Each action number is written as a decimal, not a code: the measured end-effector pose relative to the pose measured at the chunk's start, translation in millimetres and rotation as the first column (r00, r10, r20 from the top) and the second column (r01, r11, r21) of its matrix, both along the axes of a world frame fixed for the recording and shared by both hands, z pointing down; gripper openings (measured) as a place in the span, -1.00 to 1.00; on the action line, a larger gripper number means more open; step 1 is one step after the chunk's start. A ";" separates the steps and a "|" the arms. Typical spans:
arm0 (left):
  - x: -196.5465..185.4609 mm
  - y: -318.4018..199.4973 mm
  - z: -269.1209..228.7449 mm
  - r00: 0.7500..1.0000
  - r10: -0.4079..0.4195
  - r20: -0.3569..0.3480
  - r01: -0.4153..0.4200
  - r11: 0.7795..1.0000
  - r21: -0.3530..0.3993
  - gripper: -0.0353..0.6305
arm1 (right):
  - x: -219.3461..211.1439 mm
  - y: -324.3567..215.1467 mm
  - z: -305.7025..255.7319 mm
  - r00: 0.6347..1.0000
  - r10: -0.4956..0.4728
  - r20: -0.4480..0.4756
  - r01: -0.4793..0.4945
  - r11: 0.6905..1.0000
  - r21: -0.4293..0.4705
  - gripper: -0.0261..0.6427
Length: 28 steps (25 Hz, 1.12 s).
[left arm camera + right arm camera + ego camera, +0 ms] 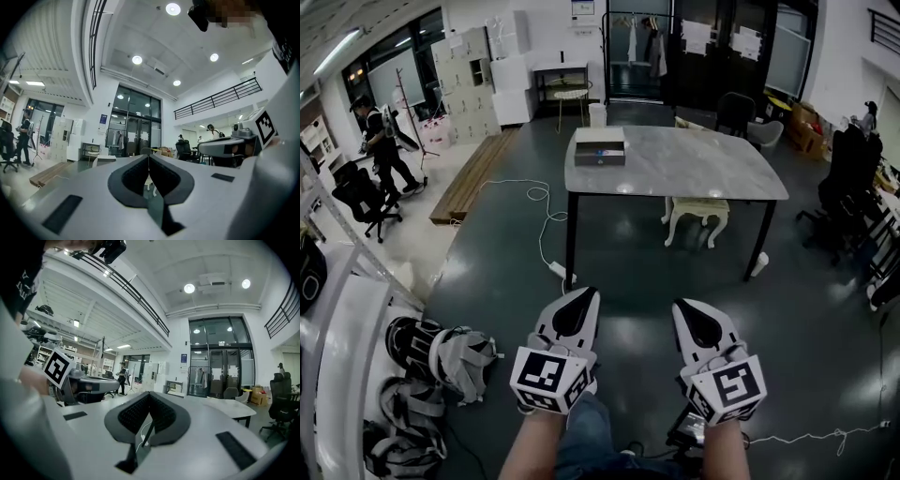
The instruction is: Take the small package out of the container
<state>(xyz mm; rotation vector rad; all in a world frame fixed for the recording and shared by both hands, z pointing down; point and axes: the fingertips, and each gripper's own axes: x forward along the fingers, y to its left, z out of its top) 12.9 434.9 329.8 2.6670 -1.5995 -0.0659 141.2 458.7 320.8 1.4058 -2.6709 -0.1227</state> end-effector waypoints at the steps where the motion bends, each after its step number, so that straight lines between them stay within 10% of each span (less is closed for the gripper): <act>1: -4.8 -12.3 0.2 1.000 -0.002 -0.007 0.002 1.000 -0.003 -0.85 | -4.1 -11.6 0.3 1.000 0.000 -0.003 0.000 1.000 -0.006 -0.85; 28: -115.5 -264.8 6.3 0.998 0.051 -0.033 -0.053 0.996 -0.067 -0.85 | -118.1 -268.3 11.9 0.999 0.040 -0.007 -0.041 0.995 -0.089 -0.85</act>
